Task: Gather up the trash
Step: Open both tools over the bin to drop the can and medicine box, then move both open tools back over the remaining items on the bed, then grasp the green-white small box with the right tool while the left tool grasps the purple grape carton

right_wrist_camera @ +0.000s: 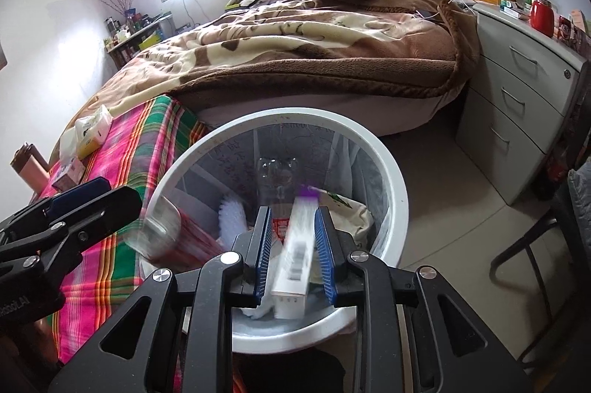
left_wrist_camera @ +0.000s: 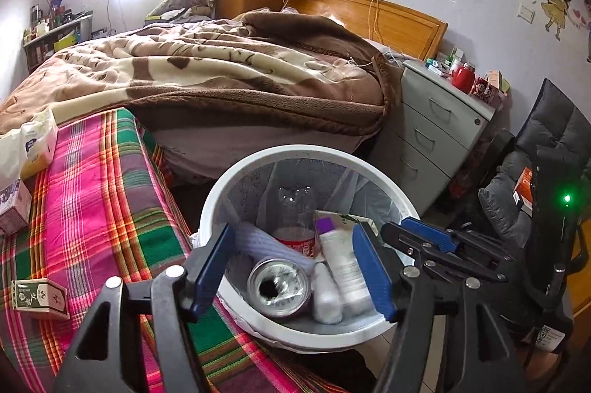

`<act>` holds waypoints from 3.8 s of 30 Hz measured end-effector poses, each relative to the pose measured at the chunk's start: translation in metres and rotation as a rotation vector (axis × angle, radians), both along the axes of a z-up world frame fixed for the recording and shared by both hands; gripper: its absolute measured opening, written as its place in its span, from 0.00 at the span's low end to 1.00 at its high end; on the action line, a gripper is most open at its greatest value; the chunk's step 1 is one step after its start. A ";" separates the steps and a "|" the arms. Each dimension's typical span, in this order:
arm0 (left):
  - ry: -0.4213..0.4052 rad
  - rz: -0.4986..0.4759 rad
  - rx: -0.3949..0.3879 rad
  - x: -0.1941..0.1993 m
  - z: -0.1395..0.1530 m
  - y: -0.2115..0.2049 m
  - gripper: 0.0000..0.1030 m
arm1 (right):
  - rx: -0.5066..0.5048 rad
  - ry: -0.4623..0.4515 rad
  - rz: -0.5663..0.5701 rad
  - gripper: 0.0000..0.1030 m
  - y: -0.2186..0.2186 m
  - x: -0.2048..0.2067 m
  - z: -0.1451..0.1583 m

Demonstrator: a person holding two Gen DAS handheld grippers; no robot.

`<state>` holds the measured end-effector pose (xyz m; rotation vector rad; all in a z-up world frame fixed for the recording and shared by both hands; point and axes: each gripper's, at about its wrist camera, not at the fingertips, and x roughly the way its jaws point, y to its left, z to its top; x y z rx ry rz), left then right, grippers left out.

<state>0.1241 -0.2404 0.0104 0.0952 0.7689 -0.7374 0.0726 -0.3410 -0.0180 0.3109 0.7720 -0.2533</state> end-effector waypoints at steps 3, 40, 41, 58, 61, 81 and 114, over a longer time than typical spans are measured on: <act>-0.007 0.002 0.003 -0.001 0.001 0.002 0.70 | -0.001 -0.009 0.002 0.42 0.001 -0.001 0.002; -0.085 0.251 -0.041 -0.006 0.017 0.146 0.72 | -0.011 -0.136 0.222 0.46 0.092 0.014 0.021; -0.086 0.255 -0.043 -0.005 0.017 0.152 0.72 | -0.011 -0.134 0.231 0.47 0.096 0.015 0.021; -0.079 0.417 -0.036 0.016 0.011 0.248 0.75 | -0.032 -0.089 0.482 0.56 0.182 0.047 0.007; -0.067 0.431 -0.039 0.023 0.010 0.261 0.75 | -0.041 -0.079 0.517 0.57 0.196 0.052 0.005; -0.030 0.420 -0.006 0.080 -0.002 0.290 0.75 | -0.215 -0.022 0.699 0.63 0.256 0.101 -0.009; -0.009 0.224 0.123 0.184 -0.032 0.263 0.76 | -0.048 0.023 0.468 0.43 0.206 0.112 -0.018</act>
